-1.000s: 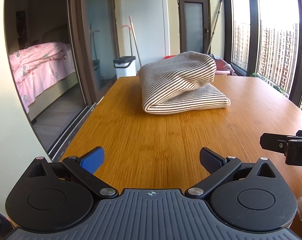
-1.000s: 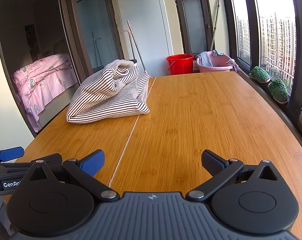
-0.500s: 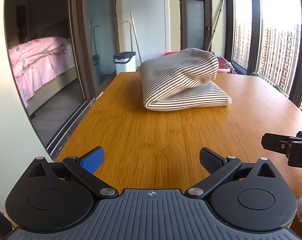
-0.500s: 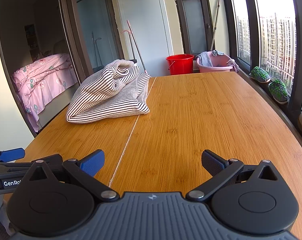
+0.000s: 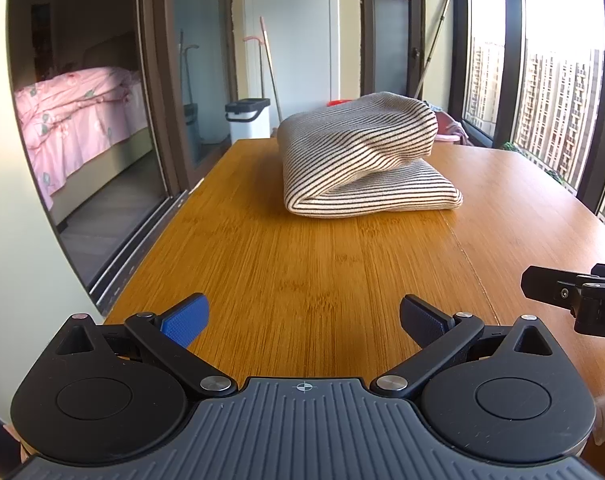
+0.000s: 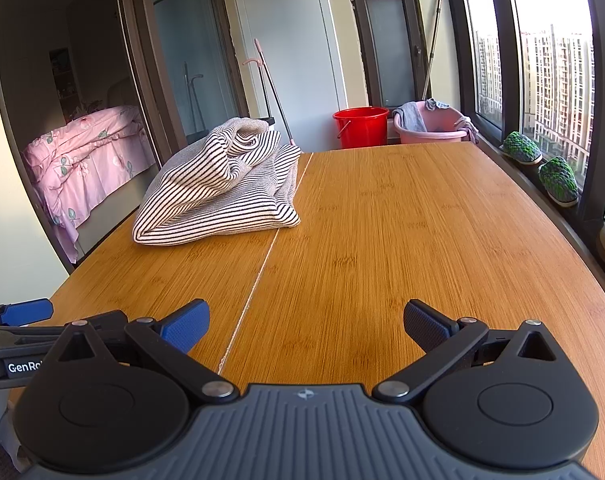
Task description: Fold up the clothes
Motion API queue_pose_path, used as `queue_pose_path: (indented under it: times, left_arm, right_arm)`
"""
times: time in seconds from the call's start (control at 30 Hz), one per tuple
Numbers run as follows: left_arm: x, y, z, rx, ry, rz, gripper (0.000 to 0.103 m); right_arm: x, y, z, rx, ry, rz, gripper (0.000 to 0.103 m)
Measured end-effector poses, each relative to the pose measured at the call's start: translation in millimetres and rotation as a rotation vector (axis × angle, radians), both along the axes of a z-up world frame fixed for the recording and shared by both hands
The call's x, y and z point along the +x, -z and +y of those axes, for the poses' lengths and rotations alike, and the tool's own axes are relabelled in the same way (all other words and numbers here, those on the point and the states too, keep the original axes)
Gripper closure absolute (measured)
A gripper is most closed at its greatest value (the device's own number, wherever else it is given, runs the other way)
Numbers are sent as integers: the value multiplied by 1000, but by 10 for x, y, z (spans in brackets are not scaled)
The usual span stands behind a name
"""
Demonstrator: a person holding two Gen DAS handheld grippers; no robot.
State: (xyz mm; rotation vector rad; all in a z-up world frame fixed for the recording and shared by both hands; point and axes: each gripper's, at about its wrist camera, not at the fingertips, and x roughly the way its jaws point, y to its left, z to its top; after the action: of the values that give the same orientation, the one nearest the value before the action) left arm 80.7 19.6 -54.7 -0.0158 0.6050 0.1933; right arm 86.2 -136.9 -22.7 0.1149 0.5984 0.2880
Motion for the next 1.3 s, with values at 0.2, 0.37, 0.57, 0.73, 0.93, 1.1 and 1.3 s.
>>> queue_pose_path:
  times: [0.2,0.37,0.57,0.73,0.93,1.1,1.3]
  left_arm:
    - [3,-3,10,-1,3,1,0]
    - [9,-2,8,1,5,0,0]
    - [13,0,-4,4,7,-1,0]
    - [9,6,-10,6,7,-2,0]
    - [14,3,-12,11,8,-5,0]
    - [13,1,-13,13,8,-7,0]
    - [18,6,-16,15,8,-9,0]
  right_arm:
    - [14,5,-9,0,-1,3,0]
    - [22,6,-17,0,-2,5,0]
    - [16,5,-18,0,-2,7,0]
    - [10,4,-18,2,-1,10,0]
    - [2,0,-29,3,-1,9,0]
    - [-1,1,-23,3,0,9,0]
    - [-3,0,-22,3,0,10,0]
